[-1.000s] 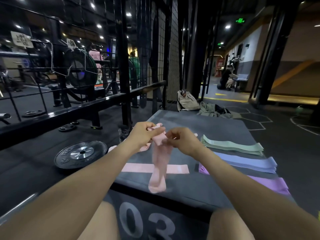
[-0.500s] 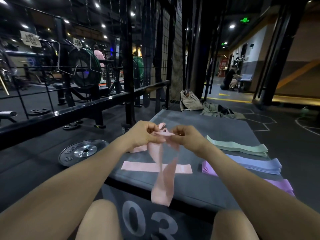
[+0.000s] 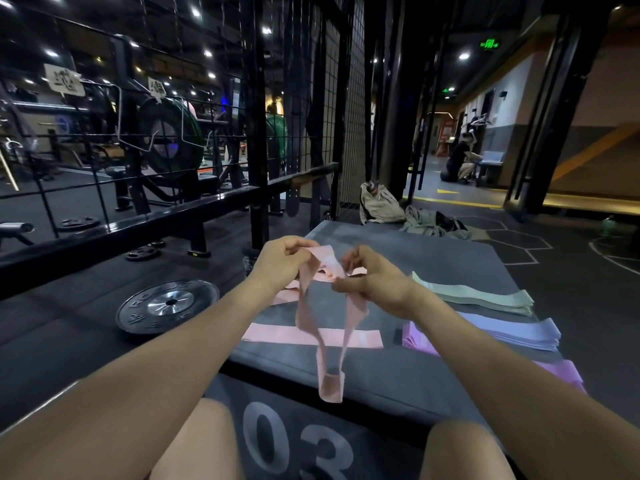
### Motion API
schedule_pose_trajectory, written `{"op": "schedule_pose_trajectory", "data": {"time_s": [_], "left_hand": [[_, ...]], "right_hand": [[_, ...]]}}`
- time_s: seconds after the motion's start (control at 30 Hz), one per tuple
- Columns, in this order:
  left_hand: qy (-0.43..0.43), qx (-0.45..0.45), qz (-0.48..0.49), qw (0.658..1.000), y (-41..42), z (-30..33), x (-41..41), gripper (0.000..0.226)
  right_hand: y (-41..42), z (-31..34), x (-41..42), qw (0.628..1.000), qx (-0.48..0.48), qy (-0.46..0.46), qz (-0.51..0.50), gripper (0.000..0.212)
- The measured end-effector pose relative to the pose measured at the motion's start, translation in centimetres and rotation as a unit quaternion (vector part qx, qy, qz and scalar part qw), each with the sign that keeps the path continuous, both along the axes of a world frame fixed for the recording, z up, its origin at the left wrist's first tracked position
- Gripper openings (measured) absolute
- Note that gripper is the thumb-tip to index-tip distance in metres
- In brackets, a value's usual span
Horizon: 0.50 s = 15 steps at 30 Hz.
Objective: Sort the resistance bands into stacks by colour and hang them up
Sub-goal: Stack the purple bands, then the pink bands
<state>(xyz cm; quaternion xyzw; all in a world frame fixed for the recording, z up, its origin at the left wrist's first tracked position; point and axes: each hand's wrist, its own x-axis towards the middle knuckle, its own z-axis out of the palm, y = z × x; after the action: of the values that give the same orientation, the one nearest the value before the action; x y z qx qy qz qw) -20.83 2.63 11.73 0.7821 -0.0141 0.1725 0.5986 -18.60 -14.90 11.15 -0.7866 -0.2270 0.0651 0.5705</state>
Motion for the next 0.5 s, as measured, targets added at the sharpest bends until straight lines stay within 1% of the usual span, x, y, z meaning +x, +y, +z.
{"op": "schedule_pose_trajectory", "data": {"time_s": [0.07, 0.1, 0.13, 0.17, 0.2, 0.27, 0.37, 0.43, 0.5], "left_hand": [[-0.008, -0.030, -0.009, 0.999, -0.2, 0.1, -0.1, 0.024], [-0.010, -0.034, -0.015, 0.999, -0.4, 0.2, -0.2, 0.025], [-0.012, -0.037, -0.019, 0.999, -0.4, 0.3, -0.3, 0.025], [-0.014, -0.043, -0.023, 0.999, -0.5, 0.4, -0.3, 0.024], [-0.018, -0.048, -0.030, 0.998, -0.6, 0.6, -0.4, 0.024], [-0.022, -0.062, -0.048, 0.997, -0.6, 0.8, -0.4, 0.023], [0.007, -0.062, -0.076, 0.995, -0.2, 0.8, -0.3, 0.024], [0.031, -0.042, -0.098, 0.994, 0.1, 0.8, -0.5, 0.031], [0.040, -0.056, -0.110, 0.992, 0.2, 1.0, -0.8, 0.038]], "right_hand": [[0.1, -0.2, 0.1, 0.997, 0.047, 0.062, 0.028, 0.038], [0.3, -0.2, 0.0, 0.994, 0.064, 0.079, 0.040, 0.034], [0.4, -0.1, -0.1, 0.993, 0.069, 0.082, 0.045, 0.024], [0.6, 0.1, -0.2, 0.994, 0.067, 0.074, 0.041, 0.013], [0.9, 0.3, -0.2, 0.995, 0.069, 0.064, 0.028, 0.008], [1.3, 0.5, 0.1, 0.995, 0.091, 0.045, -0.012, 0.012], [1.6, 0.9, 0.2, 0.994, 0.100, 0.017, -0.046, 0.016], [1.7, 0.9, 0.2, 0.994, 0.099, 0.004, -0.050, 0.018], [1.8, 0.8, 0.3, 0.993, 0.106, 0.000, -0.057, 0.021]]}}
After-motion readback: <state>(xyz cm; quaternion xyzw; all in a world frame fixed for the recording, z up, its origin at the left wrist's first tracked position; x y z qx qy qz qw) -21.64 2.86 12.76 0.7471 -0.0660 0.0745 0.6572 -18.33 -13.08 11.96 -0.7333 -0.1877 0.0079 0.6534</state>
